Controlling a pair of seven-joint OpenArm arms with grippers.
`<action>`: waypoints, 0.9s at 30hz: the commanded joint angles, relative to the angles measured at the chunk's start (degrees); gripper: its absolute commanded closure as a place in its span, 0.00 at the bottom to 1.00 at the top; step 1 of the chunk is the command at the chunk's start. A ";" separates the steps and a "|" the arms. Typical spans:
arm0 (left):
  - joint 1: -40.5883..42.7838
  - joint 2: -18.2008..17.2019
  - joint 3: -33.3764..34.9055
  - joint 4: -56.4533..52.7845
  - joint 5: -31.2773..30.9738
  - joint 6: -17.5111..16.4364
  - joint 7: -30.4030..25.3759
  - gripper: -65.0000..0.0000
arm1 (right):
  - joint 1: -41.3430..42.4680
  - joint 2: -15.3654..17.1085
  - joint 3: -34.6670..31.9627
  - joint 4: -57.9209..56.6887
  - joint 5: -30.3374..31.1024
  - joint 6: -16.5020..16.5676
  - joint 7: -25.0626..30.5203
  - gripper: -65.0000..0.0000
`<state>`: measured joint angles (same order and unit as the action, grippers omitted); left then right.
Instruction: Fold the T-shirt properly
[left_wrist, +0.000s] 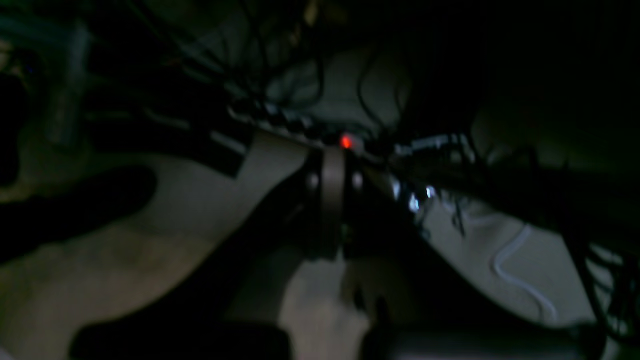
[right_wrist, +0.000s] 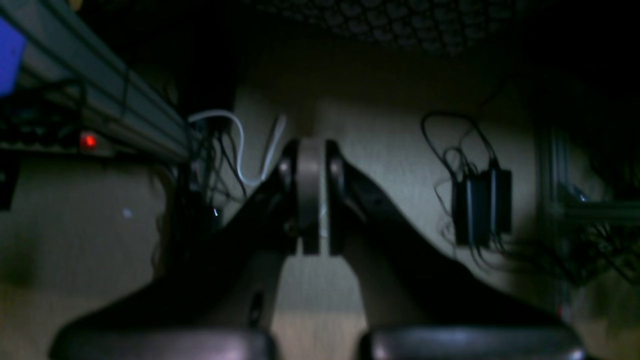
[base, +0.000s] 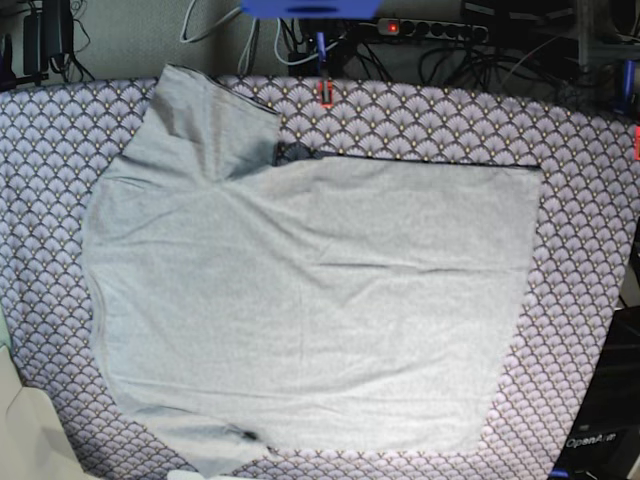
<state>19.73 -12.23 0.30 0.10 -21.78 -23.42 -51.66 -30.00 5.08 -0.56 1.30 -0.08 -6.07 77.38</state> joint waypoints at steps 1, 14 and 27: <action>2.03 -0.30 -0.16 -0.10 -0.33 -0.10 -3.51 1.00 | -1.96 0.50 -0.19 0.33 0.38 -0.57 1.60 1.00; -2.19 1.20 -0.16 -0.10 -3.85 -2.56 -23.73 1.00 | -8.29 2.17 0.16 15.01 0.30 -0.57 1.34 1.00; -10.28 1.81 0.36 -0.10 -45.08 -16.58 -23.81 1.00 | -10.22 2.17 0.16 19.23 0.30 -0.57 1.16 1.00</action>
<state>9.58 -9.65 0.56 -0.05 -67.57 -39.55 -73.93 -38.83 6.81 -0.51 20.53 -0.01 -6.04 77.17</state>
